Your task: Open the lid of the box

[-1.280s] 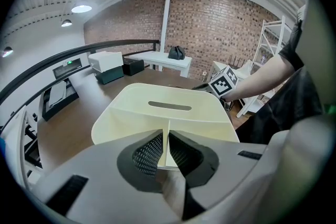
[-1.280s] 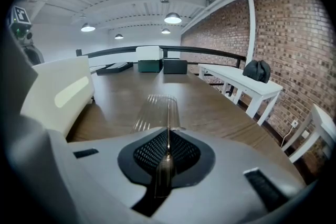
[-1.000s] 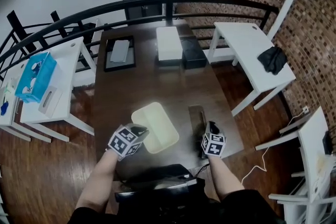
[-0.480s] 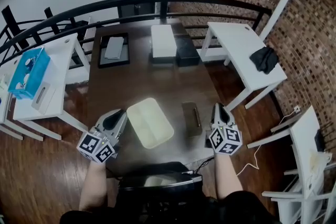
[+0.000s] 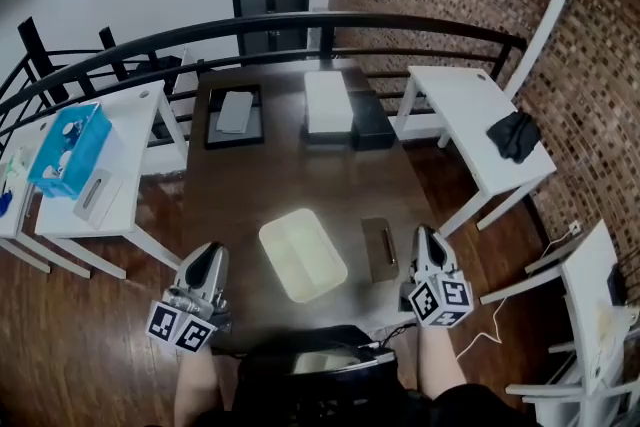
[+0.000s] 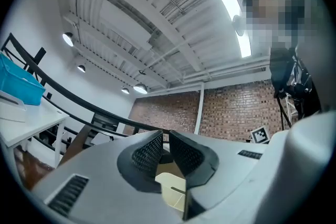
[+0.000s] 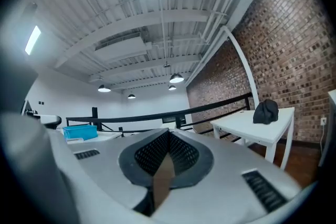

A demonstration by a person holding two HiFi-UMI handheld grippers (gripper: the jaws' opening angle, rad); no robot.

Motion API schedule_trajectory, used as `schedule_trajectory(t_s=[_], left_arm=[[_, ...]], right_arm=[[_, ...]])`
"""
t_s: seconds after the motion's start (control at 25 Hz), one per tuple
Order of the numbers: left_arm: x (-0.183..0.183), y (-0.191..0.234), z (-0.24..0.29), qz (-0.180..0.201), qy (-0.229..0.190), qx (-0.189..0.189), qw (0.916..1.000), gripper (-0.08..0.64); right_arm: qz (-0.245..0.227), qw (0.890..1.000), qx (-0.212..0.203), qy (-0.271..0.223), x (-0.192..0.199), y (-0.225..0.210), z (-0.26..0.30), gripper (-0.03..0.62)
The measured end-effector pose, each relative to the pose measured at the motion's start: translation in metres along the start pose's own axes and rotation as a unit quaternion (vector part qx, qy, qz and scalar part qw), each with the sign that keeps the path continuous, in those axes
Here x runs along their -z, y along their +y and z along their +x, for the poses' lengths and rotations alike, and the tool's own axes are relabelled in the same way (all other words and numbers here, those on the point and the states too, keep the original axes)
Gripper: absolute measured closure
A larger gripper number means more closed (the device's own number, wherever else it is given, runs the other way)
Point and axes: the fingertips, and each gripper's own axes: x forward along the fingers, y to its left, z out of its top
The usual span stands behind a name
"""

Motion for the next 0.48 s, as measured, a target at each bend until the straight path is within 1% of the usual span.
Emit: schedule_trajectory(t_s=[0.08,0.2,0.36,0.48], left_arm=[[0.001,0.004,-0.008,0.001,-0.001,-0.012,0.9999,0.532],[0.002,0.010,-0.017,0.003,0.001,-0.025,0.9997,0.532],[0.005,0.020,-0.026,0.008,0.011,-0.042,0.9990,0.532],[0.003,0.026,-0.034,0.008,0.009,-0.051,0.9986,0.532]], right_arm=[[-0.006,1.000,-0.004,0.005,0.002,0.003,0.000,0.592],[-0.011,1.000,-0.007,-0.001,-0.005,0.007,0.000,0.592],[-0.004,1.000,-0.001,0.001,-0.001,-0.003,-0.003,0.592],[-0.001,1.000,0.005,0.003,0.003,-0.010,-0.008,0.592]])
